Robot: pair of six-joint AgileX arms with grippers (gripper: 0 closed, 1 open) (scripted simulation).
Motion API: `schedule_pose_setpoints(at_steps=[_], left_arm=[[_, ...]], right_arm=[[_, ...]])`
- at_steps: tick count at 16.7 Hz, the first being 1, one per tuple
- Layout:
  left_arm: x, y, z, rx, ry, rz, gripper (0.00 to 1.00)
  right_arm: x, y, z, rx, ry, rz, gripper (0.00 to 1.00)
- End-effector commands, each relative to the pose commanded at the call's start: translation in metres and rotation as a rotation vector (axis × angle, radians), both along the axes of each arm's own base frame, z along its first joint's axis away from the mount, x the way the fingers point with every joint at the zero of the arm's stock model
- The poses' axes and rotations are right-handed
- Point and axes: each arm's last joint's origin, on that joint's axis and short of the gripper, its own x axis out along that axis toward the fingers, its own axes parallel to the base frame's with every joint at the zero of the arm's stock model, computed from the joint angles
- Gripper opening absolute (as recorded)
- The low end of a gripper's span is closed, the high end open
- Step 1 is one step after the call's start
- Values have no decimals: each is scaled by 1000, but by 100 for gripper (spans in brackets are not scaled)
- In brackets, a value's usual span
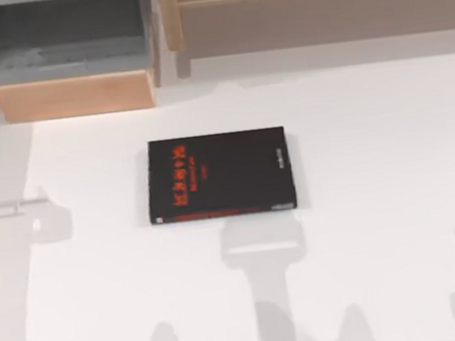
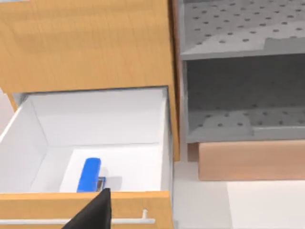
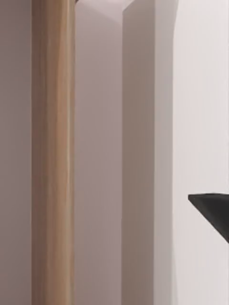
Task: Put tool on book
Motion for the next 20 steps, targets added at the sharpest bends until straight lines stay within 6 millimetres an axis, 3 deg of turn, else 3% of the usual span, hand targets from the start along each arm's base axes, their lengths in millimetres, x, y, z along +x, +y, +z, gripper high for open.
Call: schedule_pose_setpoints(at_steps=[3, 5, 7, 11, 15, 18, 20], left_arm=[[48, 11, 45, 16, 148, 18, 100], [85, 20, 57, 19, 256, 26, 100], [117, 29, 57, 12, 376, 31, 100], [171, 52, 33, -22, 664, 38, 100], [243, 78, -1, -45, 874, 28, 100], [290, 111, -32, -64, 999, 38, 100], [308, 136, -54, -86, 1076, 53, 100]], right_arm=[[0, 0, 0, 0, 0, 0, 100], [0, 0, 0, 0, 0, 0, 100], [0, 0, 0, 0, 0, 0, 100], [0, 0, 0, 0, 0, 0, 100], [0, 0, 0, 0, 0, 0, 100], [0, 0, 0, 0, 0, 0, 100], [0, 0, 0, 0, 0, 0, 100]])
